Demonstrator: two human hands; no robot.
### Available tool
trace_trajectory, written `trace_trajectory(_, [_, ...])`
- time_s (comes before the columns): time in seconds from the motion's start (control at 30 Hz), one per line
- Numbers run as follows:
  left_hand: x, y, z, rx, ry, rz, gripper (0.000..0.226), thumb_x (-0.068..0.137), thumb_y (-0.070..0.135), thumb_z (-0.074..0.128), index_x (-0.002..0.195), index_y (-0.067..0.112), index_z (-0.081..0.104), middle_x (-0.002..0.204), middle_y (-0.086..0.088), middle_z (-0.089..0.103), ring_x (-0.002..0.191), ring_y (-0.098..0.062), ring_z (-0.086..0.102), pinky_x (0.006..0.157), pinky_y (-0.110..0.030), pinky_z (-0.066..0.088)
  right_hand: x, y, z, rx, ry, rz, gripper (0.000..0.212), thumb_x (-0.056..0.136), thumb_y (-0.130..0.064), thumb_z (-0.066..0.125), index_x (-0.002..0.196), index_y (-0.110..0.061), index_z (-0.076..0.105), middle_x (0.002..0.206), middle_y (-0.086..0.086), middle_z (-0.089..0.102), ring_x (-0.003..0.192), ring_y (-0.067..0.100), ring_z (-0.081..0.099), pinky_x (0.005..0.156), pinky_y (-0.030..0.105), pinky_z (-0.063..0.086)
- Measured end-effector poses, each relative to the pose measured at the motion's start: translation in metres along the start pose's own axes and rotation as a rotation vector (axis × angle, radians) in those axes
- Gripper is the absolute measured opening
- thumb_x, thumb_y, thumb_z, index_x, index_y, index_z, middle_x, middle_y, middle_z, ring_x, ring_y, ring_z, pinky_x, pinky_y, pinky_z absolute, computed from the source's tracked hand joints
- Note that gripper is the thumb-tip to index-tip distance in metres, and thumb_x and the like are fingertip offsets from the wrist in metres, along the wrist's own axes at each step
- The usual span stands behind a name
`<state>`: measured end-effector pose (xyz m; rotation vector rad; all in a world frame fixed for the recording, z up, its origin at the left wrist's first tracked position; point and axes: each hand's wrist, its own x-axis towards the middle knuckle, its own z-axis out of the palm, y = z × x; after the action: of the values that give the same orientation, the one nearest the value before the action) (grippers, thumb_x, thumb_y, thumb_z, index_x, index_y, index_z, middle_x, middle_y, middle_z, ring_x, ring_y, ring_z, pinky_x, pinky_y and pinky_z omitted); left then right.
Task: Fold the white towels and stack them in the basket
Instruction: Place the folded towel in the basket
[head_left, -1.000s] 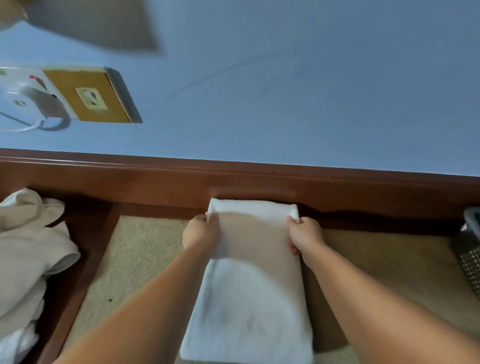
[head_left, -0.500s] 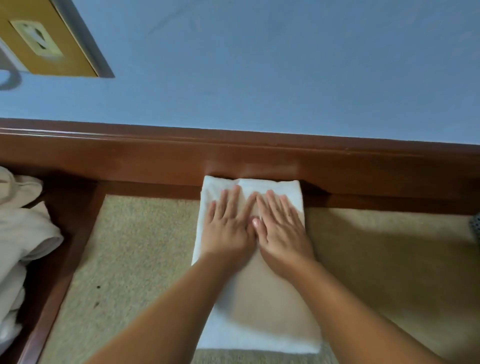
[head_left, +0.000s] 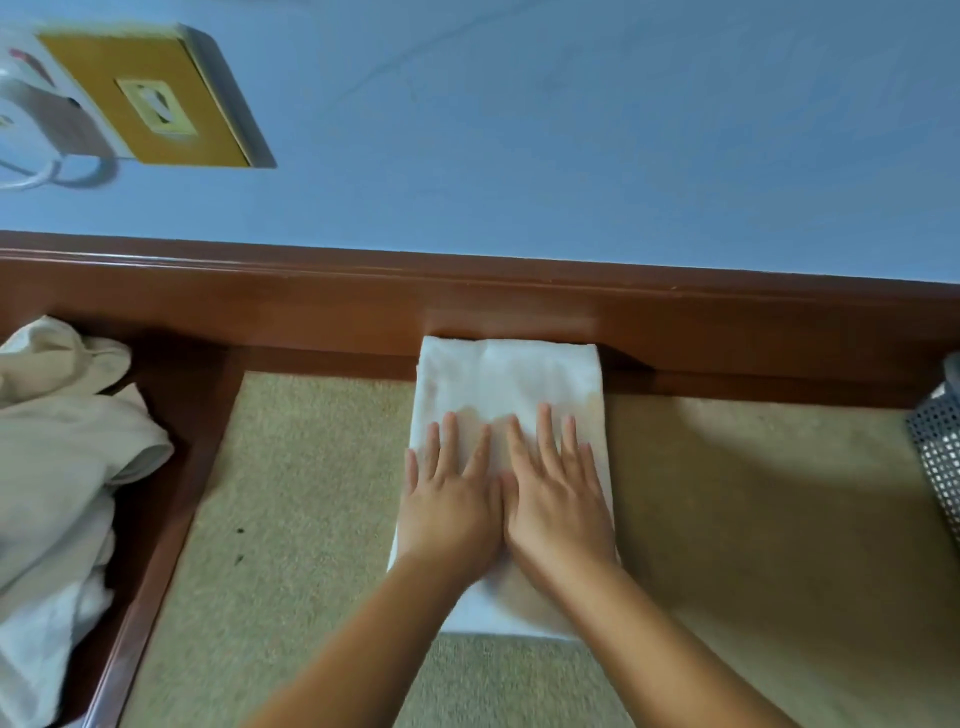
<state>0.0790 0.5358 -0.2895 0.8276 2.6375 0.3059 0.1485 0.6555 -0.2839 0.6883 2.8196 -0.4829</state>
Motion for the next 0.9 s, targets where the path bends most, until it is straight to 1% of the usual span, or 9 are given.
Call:
trace_trajectory(0.17, [-0.019, -0.024, 0.037, 0.021, 0.035, 0.044, 0.065, 0.107, 0.064, 0.013, 0.158, 0.048, -0.023, 0.168, 0.004, -0.032, 0.153, -0.016, -0.034, 0.127, -0.042, -0.014, -0.029, 0.029, 0.034, -0.01, 0.004, 0.037, 0.061, 0.106, -0.062, 0.014, 0.157, -0.054, -0.018, 0.165, -0.011, -0.038, 0.151, 0.024, -0.038, 0.126, 0.051, -0.015])
trace_trajectory(0.27, [-0.01, -0.024, 0.042, 0.017, 0.028, 0.054, 0.065, 0.107, 0.065, 0.013, 0.158, 0.047, -0.022, 0.168, 0.004, -0.032, 0.153, -0.017, -0.034, 0.128, -0.044, -0.012, -0.02, 0.033, 0.043, -0.01, 0.037, 0.042, 0.064, 0.105, -0.064, 0.017, 0.16, -0.052, -0.014, 0.167, -0.007, -0.035, 0.154, 0.026, -0.034, 0.126, 0.052, -0.014])
trace_trajectory(0.37, [-0.013, -0.027, 0.031, 0.009, -0.067, 0.083, 0.071, 0.104, 0.07, 0.014, 0.158, 0.046, -0.025, 0.167, 0.003, -0.036, 0.152, -0.018, -0.037, 0.129, -0.048, -0.009, -0.022, 0.032, 0.04, -0.004, -0.023, 0.027, 0.067, 0.105, -0.065, 0.014, 0.161, -0.046, -0.017, 0.166, -0.003, -0.038, 0.151, 0.026, -0.038, 0.126, 0.054, -0.014])
trace_trajectory(0.47, [-0.04, -0.035, 0.018, 0.013, -0.114, 0.18, 0.083, 0.098, 0.081, 0.018, 0.163, 0.039, -0.015, 0.167, 0.001, -0.035, 0.152, -0.016, -0.036, 0.129, -0.045, -0.011, -0.048, 0.037, 0.03, -0.018, -0.071, -0.102, 0.075, 0.105, -0.067, 0.014, 0.164, -0.032, -0.015, 0.167, 0.0, -0.035, 0.151, 0.021, -0.039, 0.127, 0.05, -0.014])
trace_trajectory(0.5, [-0.057, -0.041, 0.018, 0.024, -0.088, 0.239, 0.087, 0.097, 0.083, 0.024, 0.164, 0.037, -0.007, 0.169, -0.001, -0.028, 0.155, -0.018, -0.03, 0.13, -0.045, -0.008, -0.063, 0.041, 0.029, -0.01, -0.079, -0.17, 0.076, 0.106, -0.065, 0.017, 0.165, -0.027, -0.011, 0.169, 0.0, -0.03, 0.152, 0.018, -0.036, 0.127, 0.047, -0.013])
trace_trajectory(0.57, [-0.091, -0.063, 0.029, 0.041, 0.0, 0.379, 0.086, 0.098, 0.073, 0.044, 0.166, 0.029, 0.016, 0.174, -0.009, 0.0, 0.161, -0.025, -0.003, 0.13, -0.051, 0.012, -0.095, 0.053, 0.034, -0.01, -0.07, -0.293, 0.076, 0.108, -0.059, 0.026, 0.167, -0.019, 0.001, 0.172, 0.0, -0.018, 0.157, 0.015, -0.025, 0.127, 0.043, -0.009])
trace_trajectory(0.67, [-0.112, -0.097, 0.042, 0.084, 0.064, 0.496, 0.078, 0.094, 0.028, 0.065, 0.163, 0.015, 0.031, 0.169, -0.014, 0.027, 0.156, -0.034, 0.027, 0.117, -0.056, 0.041, -0.126, 0.081, 0.042, -0.028, 0.011, -0.38, 0.073, 0.103, -0.032, 0.054, 0.164, -0.008, 0.022, 0.174, 0.005, 0.008, 0.161, 0.021, 0.001, 0.129, 0.046, 0.015])
trace_trajectory(0.77, [-0.104, -0.105, 0.043, 0.147, 0.138, 0.557, 0.074, 0.088, 0.014, 0.063, 0.157, 0.006, 0.04, 0.16, -0.022, 0.041, 0.147, -0.039, 0.042, 0.116, -0.055, 0.043, -0.127, 0.091, 0.051, -0.027, 0.099, -0.407, 0.078, 0.086, 0.0, 0.069, 0.157, 0.0, 0.037, 0.168, 0.013, 0.031, 0.159, 0.027, 0.019, 0.126, 0.047, 0.028])
trace_trajectory(0.9, [-0.098, -0.097, 0.046, 0.22, 0.177, 0.577, 0.076, 0.079, 0.007, 0.075, 0.15, -0.002, 0.049, 0.15, -0.027, 0.051, 0.137, -0.042, 0.054, 0.111, -0.054, 0.047, -0.119, 0.085, 0.055, 0.018, 0.138, -0.356, 0.078, 0.076, 0.012, 0.074, 0.149, 0.004, 0.05, 0.158, 0.02, 0.046, 0.151, 0.034, 0.036, 0.128, 0.041, 0.023])
